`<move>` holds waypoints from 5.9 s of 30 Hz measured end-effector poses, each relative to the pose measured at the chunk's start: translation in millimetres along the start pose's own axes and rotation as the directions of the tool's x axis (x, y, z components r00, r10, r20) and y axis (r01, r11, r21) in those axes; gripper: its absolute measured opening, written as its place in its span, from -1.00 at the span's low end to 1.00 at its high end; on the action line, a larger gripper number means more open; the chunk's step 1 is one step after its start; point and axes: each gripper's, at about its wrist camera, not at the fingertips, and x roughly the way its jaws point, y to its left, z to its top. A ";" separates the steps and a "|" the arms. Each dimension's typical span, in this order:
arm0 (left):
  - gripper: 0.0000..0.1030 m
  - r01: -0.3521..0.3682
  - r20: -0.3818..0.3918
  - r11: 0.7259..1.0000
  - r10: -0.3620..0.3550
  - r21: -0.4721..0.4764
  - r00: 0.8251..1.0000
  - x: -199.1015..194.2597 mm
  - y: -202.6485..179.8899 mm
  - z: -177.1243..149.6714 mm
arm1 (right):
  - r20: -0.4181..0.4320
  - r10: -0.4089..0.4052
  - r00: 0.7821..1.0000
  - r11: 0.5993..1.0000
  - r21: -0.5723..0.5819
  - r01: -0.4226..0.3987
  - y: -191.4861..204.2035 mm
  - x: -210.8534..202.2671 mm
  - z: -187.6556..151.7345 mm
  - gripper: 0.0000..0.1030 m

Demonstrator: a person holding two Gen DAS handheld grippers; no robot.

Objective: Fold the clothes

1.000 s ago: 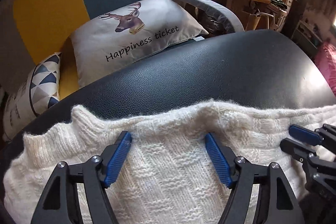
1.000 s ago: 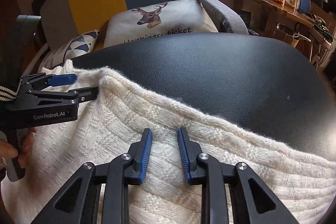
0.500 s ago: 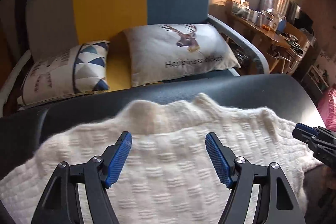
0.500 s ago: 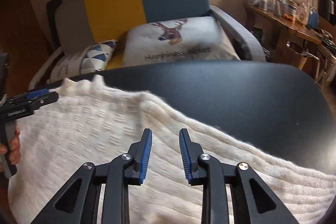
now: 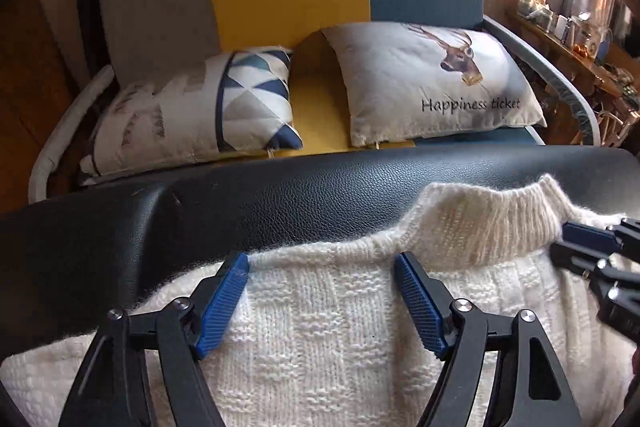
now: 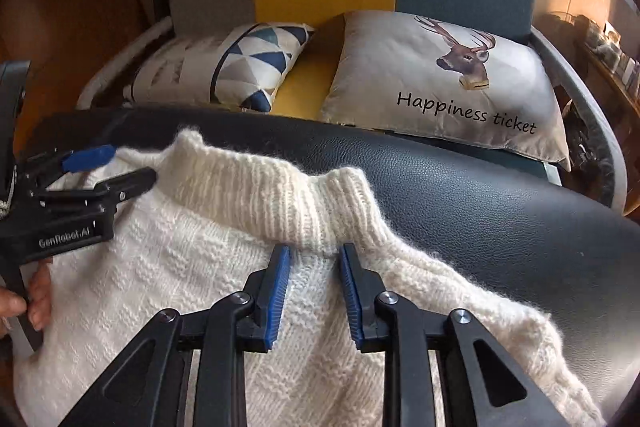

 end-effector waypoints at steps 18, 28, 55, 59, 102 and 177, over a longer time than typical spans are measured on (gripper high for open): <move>0.53 0.176 0.047 0.954 -0.170 -0.242 0.984 -125.6 63.7 -98.2 | 0.054 0.189 0.980 0.965 0.173 -0.196 58.4 -93.1 -90.8 -0.47; 0.51 0.104 -0.004 0.960 -0.108 -0.259 0.994 -142.9 78.9 -156.0 | 0.082 0.226 0.971 0.895 0.377 -0.240 20.7 -160.7 -211.7 -0.46; 0.53 0.233 -0.133 0.964 -0.250 -0.131 0.959 -166.9 -34.7 -192.3 | 0.374 -0.383 0.845 0.057 0.922 -0.383 -371.7 -300.9 -397.2 -0.38; 0.55 0.239 -0.135 0.963 -0.255 -0.123 0.957 -163.8 -39.5 -187.2 | 0.317 -0.374 0.872 0.151 0.948 -0.280 -369.7 -293.5 -375.5 -0.67; -0.85 0.735 -0.541 0.664 -0.671 -0.135 0.507 -89.1 -458.6 -30.7 | 0.097 -0.399 0.912 0.878 0.327 0.349 -218.9 -232.5 -253.6 -0.57; -0.76 0.305 -0.151 0.827 -0.417 -0.472 0.896 -69.5 148.9 -85.8 | 0.306 0.146 0.941 0.774 0.557 -0.301 -103.3 -168.8 -146.3 0.98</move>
